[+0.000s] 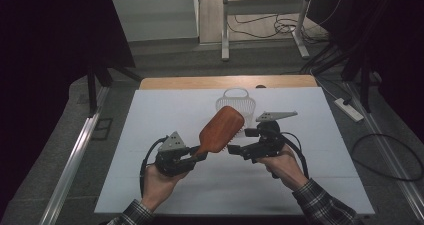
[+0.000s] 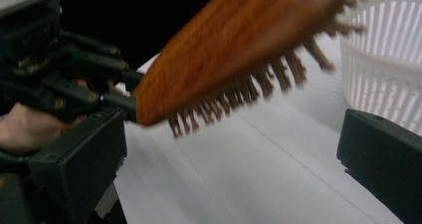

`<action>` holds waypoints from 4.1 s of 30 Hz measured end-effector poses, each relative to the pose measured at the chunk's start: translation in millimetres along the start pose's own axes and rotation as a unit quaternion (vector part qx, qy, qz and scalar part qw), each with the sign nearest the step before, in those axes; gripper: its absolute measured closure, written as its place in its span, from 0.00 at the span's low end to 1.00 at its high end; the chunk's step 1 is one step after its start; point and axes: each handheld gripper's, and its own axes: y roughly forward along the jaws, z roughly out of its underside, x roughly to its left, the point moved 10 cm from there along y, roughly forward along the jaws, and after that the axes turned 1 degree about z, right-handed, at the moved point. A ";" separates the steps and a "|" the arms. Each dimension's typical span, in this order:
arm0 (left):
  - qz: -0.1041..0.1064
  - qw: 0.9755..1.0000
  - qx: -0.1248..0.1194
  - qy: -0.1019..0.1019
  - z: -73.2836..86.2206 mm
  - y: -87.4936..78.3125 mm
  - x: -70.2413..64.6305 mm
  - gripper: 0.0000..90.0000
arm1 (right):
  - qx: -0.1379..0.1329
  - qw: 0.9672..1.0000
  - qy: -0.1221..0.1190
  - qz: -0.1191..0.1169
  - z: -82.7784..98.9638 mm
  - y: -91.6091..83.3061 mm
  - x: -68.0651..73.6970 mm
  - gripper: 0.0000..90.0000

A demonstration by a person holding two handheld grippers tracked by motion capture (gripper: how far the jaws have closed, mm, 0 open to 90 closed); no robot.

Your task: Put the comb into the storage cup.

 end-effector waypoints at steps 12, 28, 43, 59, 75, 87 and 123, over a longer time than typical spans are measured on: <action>0.004 1.000 -0.007 -0.001 -2.6 4.8 -5.5 0.79 | 0.002 1.000 0.023 -0.004 -13.6 22.6 -1.7 0.00; -0.005 1.000 -0.007 0.010 -1.5 12.0 -10.5 0.79 | -0.019 0.995 0.088 -0.045 -18.1 29.0 0.5 0.30; 0.000 0.999 0.030 0.015 9.6 24.3 -8.6 0.79 | -0.030 0.984 0.150 -0.087 -18.3 23.8 1.1 0.55; 0.006 0.998 0.056 0.020 18.0 26.6 -4.6 0.65 | -0.034 0.985 0.143 -0.088 -18.4 21.1 5.9 0.58; 0.033 0.996 0.082 0.005 34.2 24.7 0.0 0.20 | -0.044 0.992 0.113 -0.046 -21.0 15.4 -9.0 0.58; 0.036 0.996 0.077 -0.018 42.4 17.4 8.4 0.07 | -0.055 0.992 0.107 -0.030 -25.6 9.5 -19.0 0.58; 0.007 0.998 0.063 -0.026 68.3 -29.8 21.5 0.00 | -0.101 0.988 0.117 -0.008 -50.5 -10.4 -39.9 0.58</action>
